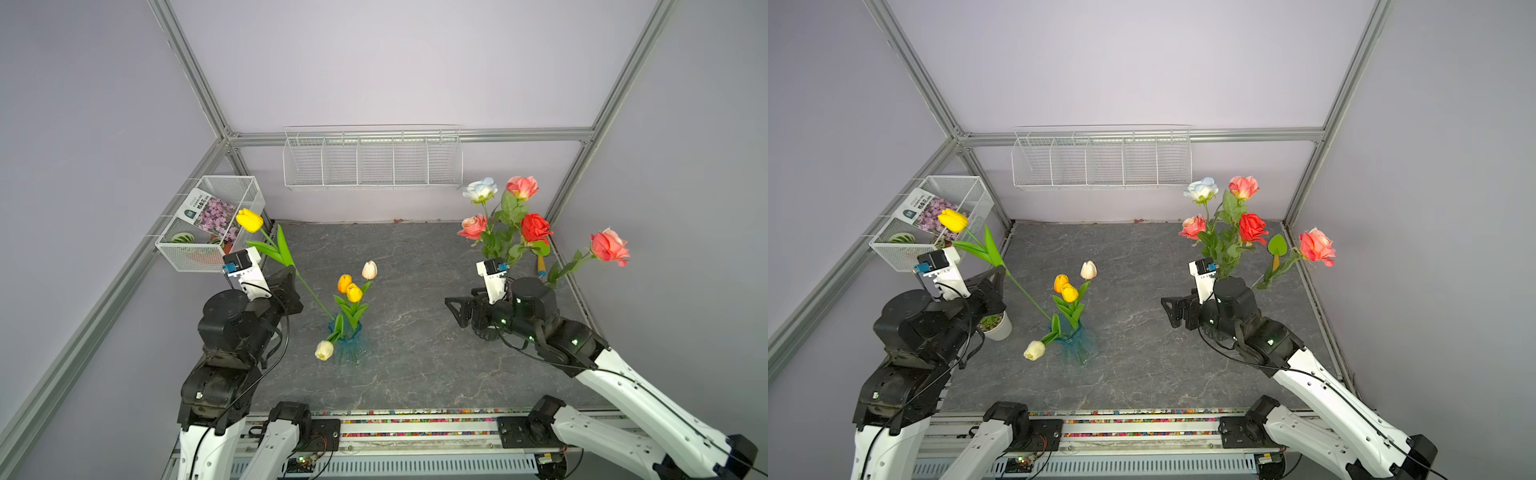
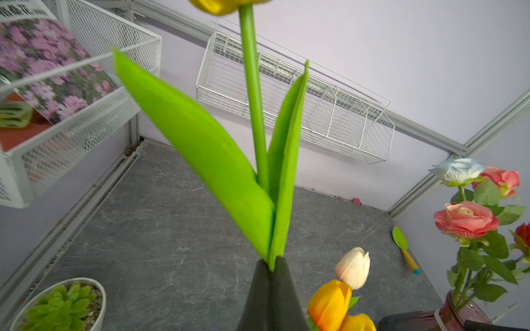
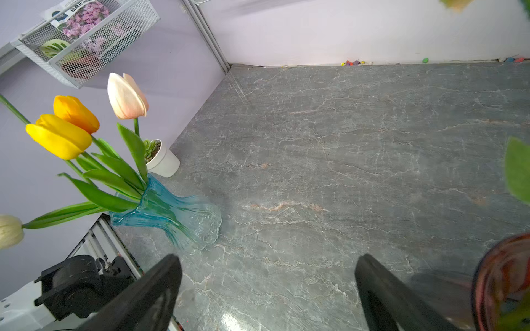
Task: Arrange the flowers in different vases according to their variety
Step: Insert the flower into the vase.
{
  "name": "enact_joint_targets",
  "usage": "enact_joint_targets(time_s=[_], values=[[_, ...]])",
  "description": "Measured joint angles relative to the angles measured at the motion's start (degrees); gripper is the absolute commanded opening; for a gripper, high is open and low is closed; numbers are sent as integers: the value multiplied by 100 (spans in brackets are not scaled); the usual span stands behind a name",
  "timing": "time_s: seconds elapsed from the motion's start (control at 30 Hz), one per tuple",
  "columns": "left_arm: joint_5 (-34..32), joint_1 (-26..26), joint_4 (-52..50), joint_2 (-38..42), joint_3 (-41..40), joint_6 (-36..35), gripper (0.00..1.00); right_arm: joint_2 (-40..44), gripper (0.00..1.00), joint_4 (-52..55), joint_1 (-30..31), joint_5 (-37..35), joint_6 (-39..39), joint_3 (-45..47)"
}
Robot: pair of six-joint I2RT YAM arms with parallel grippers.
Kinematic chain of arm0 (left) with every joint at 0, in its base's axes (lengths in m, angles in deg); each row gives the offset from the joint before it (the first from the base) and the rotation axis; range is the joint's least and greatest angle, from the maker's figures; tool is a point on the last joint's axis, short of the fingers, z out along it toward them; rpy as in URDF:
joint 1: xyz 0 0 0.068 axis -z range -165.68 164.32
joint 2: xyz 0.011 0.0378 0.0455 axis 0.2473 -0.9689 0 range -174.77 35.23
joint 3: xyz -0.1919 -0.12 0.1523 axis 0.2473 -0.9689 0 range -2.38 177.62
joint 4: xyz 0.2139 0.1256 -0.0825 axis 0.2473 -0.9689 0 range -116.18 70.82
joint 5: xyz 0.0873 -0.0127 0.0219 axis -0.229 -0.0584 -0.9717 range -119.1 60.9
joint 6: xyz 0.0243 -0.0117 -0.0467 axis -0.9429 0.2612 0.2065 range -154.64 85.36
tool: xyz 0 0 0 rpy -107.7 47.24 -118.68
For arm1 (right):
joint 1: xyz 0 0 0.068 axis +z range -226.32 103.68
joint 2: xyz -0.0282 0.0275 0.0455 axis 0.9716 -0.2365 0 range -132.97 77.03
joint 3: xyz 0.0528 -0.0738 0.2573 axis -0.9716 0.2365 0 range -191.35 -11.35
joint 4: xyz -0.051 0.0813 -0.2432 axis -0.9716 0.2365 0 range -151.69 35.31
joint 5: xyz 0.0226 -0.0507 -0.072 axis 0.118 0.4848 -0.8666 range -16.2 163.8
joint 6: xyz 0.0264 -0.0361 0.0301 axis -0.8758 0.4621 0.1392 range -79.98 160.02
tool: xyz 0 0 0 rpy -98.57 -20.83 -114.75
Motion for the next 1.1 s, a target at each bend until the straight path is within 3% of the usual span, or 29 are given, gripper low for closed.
enact_joint_targets(time_s=[0.3,0.8,0.87,1.0,1.1], values=[[151,162,378,260,-1121,251,0,20,99,-57,-2,39,-42,116],[-507,1314,898,273,-1661,146,0,-28,99,-302,0,308,-107,275],[-553,1344,901,278,-1661,142,5,-28,99,-304,0,321,-109,280],[-560,1355,885,254,-1661,168,27,-26,99,-302,0,319,-109,282],[-498,1355,879,251,-1659,225,32,-22,99,-302,0,317,-107,282]])
